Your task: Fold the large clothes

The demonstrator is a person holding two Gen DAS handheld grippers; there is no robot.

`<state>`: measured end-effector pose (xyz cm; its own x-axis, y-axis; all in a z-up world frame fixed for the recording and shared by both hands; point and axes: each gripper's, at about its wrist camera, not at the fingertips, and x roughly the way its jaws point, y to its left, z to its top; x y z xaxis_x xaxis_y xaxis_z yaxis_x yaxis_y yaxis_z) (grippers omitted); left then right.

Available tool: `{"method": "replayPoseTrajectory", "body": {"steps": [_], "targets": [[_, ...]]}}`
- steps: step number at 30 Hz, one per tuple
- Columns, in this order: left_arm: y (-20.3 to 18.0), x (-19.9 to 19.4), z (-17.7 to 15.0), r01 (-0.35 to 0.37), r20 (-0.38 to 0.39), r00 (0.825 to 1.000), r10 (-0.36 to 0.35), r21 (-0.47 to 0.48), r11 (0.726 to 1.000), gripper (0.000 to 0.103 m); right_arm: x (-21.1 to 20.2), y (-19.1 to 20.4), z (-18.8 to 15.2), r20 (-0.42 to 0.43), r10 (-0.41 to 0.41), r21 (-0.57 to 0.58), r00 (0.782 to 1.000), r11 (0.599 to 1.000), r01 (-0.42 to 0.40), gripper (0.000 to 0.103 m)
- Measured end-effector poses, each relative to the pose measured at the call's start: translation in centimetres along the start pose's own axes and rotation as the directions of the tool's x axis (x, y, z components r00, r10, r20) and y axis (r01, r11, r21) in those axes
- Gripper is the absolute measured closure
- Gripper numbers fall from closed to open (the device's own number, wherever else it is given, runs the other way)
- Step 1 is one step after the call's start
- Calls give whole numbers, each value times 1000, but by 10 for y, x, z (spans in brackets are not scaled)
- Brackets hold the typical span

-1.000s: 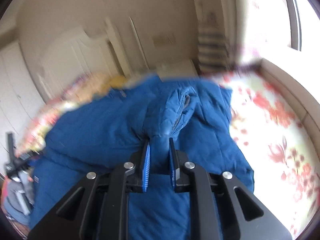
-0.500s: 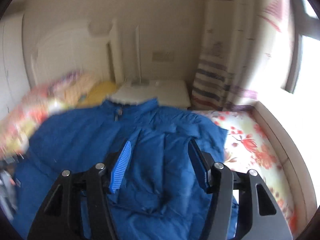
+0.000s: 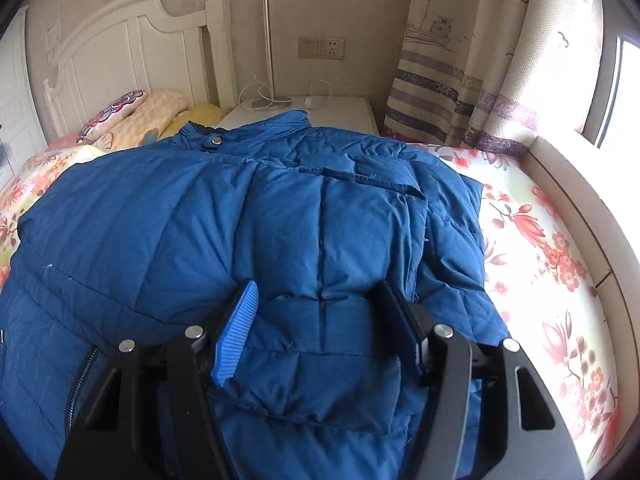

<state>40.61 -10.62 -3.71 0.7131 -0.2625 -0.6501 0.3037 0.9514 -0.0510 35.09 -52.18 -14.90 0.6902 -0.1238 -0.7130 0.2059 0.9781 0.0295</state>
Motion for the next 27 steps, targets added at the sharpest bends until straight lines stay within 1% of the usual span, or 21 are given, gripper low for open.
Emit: {"method": "replayPoseTrajectory", "body": {"steps": [2, 4, 5, 6, 7, 11, 13, 15, 16, 17, 19, 21, 22, 23, 24, 25, 26, 27], "targets": [[4, 37, -5, -37, -93, 995, 33, -41, 998, 4, 1, 0, 0, 0, 0, 0, 1000, 1000, 0, 41], [10, 68, -20, -36, -185, 982, 25, -57, 998, 4, 1, 0, 0, 0, 0, -1, 1000, 1000, 0, 41], [9, 78, -31, -44, -186, 982, 40, -21, 999, 4, 1, 0, 0, 1, 1, -2, 1000, 1000, -1, 40], [3, 79, -39, -57, -131, 990, 61, 38, 998, 4, 1, 0, 0, 2, 4, -4, 1000, 1000, -4, 40], [1, 78, -42, -65, -110, 991, 71, 58, 996, 4, 0, 1, 0, 4, 2, -7, 1000, 1000, -2, 40], [-1, 80, -45, -94, -113, 988, 102, 74, 993, 4, -2, 0, 0, 9, 7, -5, 1000, 1000, -7, 39], [-3, 79, -44, -98, -110, 988, 106, 77, 992, 4, -8, -4, 1, 16, 14, 25, 1000, 1000, -14, 39], [0, 78, -44, -92, -106, 989, 99, 68, 993, 4, -22, -4, 5, 72, -32, 50, 997, 998, 28, 39], [-1, 78, -44, -92, -106, 989, 99, 68, 993, 4, -31, 3, 12, 114, -39, 28, 993, 999, 36, 39], [-1, 78, -43, -93, -107, 989, 100, 69, 993, 4, -35, 9, 18, 135, -43, 2, 990, 999, 43, 39], [-2, 78, -43, -94, -106, 989, 101, 71, 993, 4, -33, 29, 32, 152, -48, -74, 987, 995, 60, 38], [-2, 78, -43, -91, -106, 990, 97, 67, 994, 4, -20, 42, 44, 125, -42, -125, 991, 990, 58, 36], [-1, 77, -43, -89, -105, 990, 96, 67, 994, 4, -3, 49, 51, 90, -47, -152, 995, 987, 60, 36], [-1, 77, -43, -89, -105, 990, 96, 67, 994, 4, 8, 52, 53, 60, -48, -161, 997, 985, 57, 33], [-1, 77, -43, -89, -104, 990, 95, 66, 994, 4, 24, 54, 53, 8, -44, -174, 999, 984, 44, 28], [-1, 76, -43, -86, -102, 990, 93, 64, 994, 4, 41, 55, 50, -39, -50, -193, 998, 980, 42, 27], [0, 76, -42, -84, -101, 991, 90, 62, 995, 4, 46, 53, 47, -22, -39, -189, 999, 981, 34, 26], [0, 76, -42, -84, -102, 991, 90, 62, 995, 4, 47, 51, 46, -22, -31, -177, 999, 984, 27, 26]]}}
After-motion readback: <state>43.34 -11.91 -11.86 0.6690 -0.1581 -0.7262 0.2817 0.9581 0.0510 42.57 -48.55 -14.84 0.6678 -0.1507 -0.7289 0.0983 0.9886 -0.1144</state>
